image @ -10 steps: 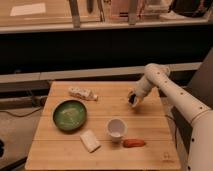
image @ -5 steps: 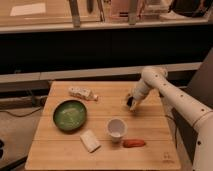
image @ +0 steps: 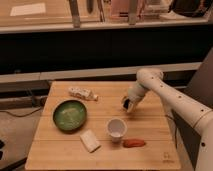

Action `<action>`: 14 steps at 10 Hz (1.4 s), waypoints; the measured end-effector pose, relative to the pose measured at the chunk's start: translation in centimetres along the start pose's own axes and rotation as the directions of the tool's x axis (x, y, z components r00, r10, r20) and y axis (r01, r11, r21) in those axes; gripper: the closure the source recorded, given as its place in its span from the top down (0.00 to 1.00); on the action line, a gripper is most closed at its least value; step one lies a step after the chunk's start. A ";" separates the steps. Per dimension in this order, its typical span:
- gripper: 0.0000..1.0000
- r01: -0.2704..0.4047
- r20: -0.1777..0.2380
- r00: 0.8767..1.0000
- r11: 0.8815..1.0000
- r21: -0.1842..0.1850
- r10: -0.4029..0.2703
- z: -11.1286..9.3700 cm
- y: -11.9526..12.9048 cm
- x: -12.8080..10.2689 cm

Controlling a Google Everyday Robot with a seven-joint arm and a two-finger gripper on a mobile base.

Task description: Place the eraser on the white sponge

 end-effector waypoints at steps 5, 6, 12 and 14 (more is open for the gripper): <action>0.00 0.020 -0.003 1.000 1.000 -0.019 -0.020 0.9 -0.1 -2.4; 0.00 0.023 -0.003 1.000 1.000 -0.021 -0.023 1.0 -0.1 -2.7; 0.00 0.066 -0.010 0.998 0.996 -0.060 -0.067 2.1 0.2 -5.8; 0.00 0.096 -0.008 0.995 0.992 -0.081 -0.097 2.5 0.2 -7.4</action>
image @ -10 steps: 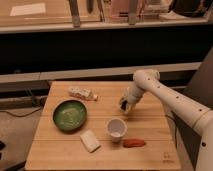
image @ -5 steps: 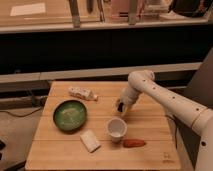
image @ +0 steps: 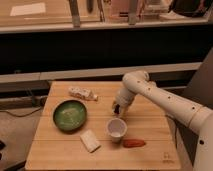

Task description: Place the eraser on the white sponge

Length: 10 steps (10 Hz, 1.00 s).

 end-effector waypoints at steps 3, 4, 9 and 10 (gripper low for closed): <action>0.00 0.022 -0.004 1.000 1.000 -0.015 -0.022 0.2 0.2 -1.1; 0.00 0.033 -0.005 0.999 0.999 -0.021 -0.033 0.3 0.3 -1.3; 0.00 0.088 -0.009 0.996 0.995 -0.055 -0.088 0.8 0.8 -3.7; 0.00 0.106 -0.012 0.994 0.992 -0.067 -0.107 1.0 1.0 -4.3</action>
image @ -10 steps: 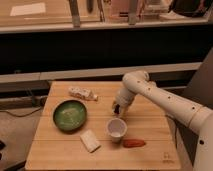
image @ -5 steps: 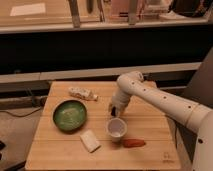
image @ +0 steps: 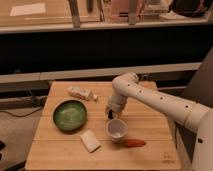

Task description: Place the eraser on the white sponge

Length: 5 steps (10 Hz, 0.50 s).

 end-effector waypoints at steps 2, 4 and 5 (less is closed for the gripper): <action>0.00 0.031 -0.008 0.999 0.999 -0.015 -0.031 0.3 -0.1 -1.1; 0.00 0.052 -0.013 0.999 0.998 -0.026 -0.052 0.5 -0.1 -1.8; 0.00 0.070 -0.017 0.997 0.997 -0.039 -0.070 0.6 0.1 -2.5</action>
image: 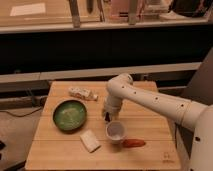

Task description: Place the eraser on the white sponge

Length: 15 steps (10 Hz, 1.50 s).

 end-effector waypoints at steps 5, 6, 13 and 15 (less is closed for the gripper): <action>0.00 0.077 -0.017 0.997 0.996 -0.042 -0.078 0.7 -0.4 -4.0; 0.00 0.099 -0.020 0.995 0.994 -0.048 -0.100 0.9 -0.4 -5.3; 0.00 0.188 -0.033 0.981 0.980 -0.071 -0.190 1.7 -0.6 -9.4; 0.00 0.202 -0.033 0.978 0.976 -0.076 -0.205 2.0 -0.8 -10.0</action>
